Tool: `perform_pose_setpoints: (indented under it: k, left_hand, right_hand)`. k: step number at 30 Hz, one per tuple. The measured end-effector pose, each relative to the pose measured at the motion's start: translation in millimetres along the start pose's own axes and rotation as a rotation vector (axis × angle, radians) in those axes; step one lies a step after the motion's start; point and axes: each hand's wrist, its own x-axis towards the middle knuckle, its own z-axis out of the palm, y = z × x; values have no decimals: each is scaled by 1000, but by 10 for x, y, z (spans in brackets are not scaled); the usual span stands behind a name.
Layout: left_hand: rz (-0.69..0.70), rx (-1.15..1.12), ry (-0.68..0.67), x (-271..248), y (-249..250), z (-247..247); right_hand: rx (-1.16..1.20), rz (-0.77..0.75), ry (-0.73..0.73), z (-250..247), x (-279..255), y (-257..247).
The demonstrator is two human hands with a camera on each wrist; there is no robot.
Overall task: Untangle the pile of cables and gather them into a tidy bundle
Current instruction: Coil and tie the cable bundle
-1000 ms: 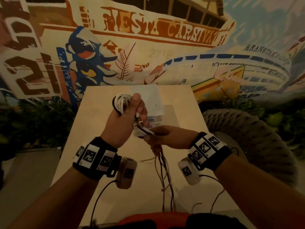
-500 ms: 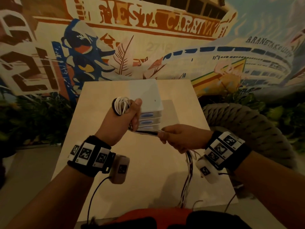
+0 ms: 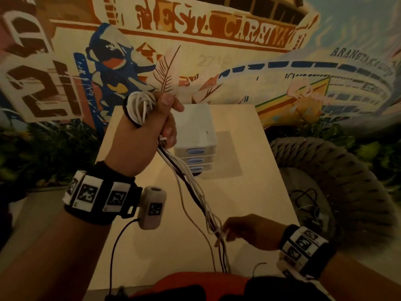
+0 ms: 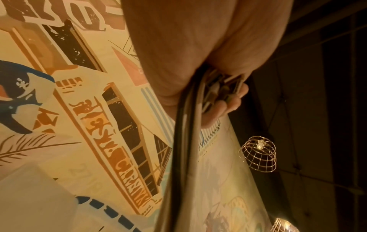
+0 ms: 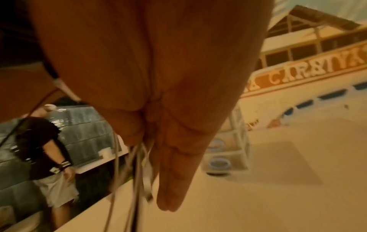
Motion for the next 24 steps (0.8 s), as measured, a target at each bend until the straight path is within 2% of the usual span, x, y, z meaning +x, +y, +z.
perform_pose_setpoints:
  k: [2, 5, 7, 8, 10, 13, 15, 17, 19, 22, 24]
  left_hand:
    - [-23, -23, -1, 7, 12, -15]
    - [-61, -27, -58, -10, 7, 85]
    - [-59, -25, -127, -37, 11, 230]
    - [-53, -18, -155, -49, 11, 307]
    - [-39, 19, -208, -63, 23, 450]
    - [-13, 64, -243, -61, 79, 570]
    - [-13, 129, -224, -46, 99, 519]
    - [-16, 254, -226, -51, 59, 398]
    - [-46, 410, -248, -102, -26, 279]
    - [-157, 459, -267, -212, -151, 202]
    - [-150, 525, -304, -254, -225, 174]
  right_hand:
    - [63, 48, 45, -36, -80, 119]
    - [83, -27, 298, -332, -217, -114]
    - [180, -177, 417, -620, -291, -541]
    - [233, -274, 427, -755, -300, -799]
    - [265, -416, 366, -929, -212, -1236]
    - [248, -381, 168, -892, 96, -1615]
    - [371, -323, 107, -772, 238, -1603]
    - [449, -277, 138, -694, 293, -1467]
    - [460, -264, 142, -662, 302, -1320]
    - [476, -193, 76, -653, 306, -1144]
    - [503, -130, 56, -687, 291, -1089]
